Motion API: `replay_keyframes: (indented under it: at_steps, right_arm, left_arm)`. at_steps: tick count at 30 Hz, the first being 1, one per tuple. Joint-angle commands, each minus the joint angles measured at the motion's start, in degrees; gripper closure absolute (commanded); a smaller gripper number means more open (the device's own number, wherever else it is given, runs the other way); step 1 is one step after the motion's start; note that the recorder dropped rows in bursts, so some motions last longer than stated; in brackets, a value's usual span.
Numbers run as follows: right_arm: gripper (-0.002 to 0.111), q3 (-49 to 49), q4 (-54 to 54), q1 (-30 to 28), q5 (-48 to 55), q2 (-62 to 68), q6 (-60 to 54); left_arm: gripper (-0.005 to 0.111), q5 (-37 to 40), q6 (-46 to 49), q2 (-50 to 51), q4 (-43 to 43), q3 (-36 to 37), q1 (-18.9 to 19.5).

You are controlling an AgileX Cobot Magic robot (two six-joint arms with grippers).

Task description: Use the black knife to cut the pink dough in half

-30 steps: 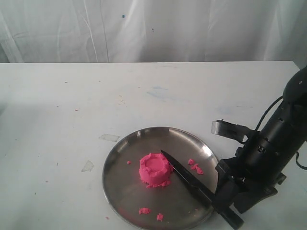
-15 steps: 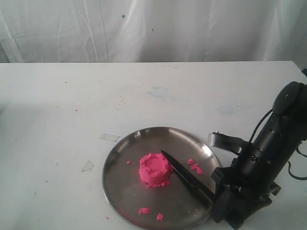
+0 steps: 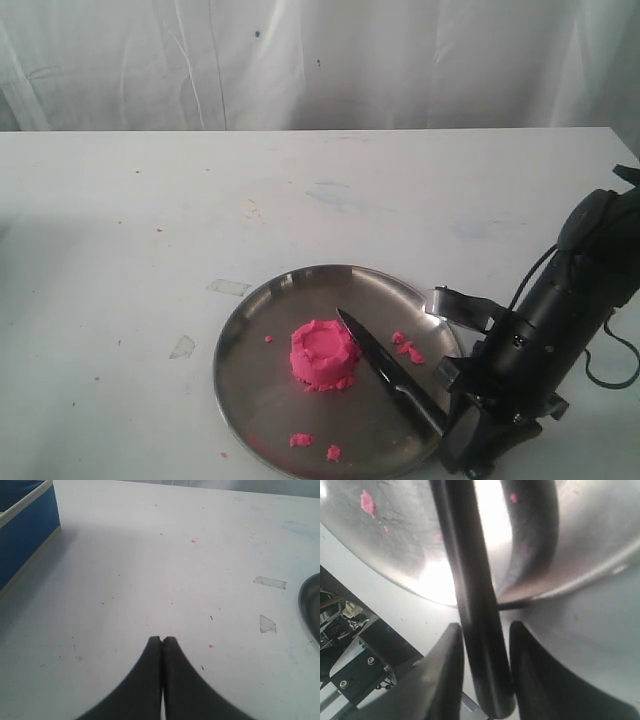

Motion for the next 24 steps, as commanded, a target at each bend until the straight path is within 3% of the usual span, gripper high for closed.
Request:
replay_keyframes:
  at_steps: [1, 3, 13, 24]
  right_arm:
    - [0.098, -0.2, 0.5, -0.3, -0.2, -0.1, -2.2]
    - [0.107, -0.2, 0.5, -0.3, -0.2, -0.1, -3.5]
    - [0.108, 0.3, 2.8, -0.3, -0.1, -1.9, -4.2]
    - [0.108, 0.4, 5.2, 0.6, -3.3, -22.8, -4.1]
  left_arm:
    - [0.107, 0.1, 0.1, -0.2, -0.4, 0.2, 0.1]
    - [0.107, 0.1, 0.1, -0.2, -0.4, 0.2, 0.1]
    - [0.107, 0.1, 0.1, -0.2, -0.4, 0.2, 0.1]
    - [0.107, 0.1, 0.1, -0.2, -0.4, 0.2, 0.1]
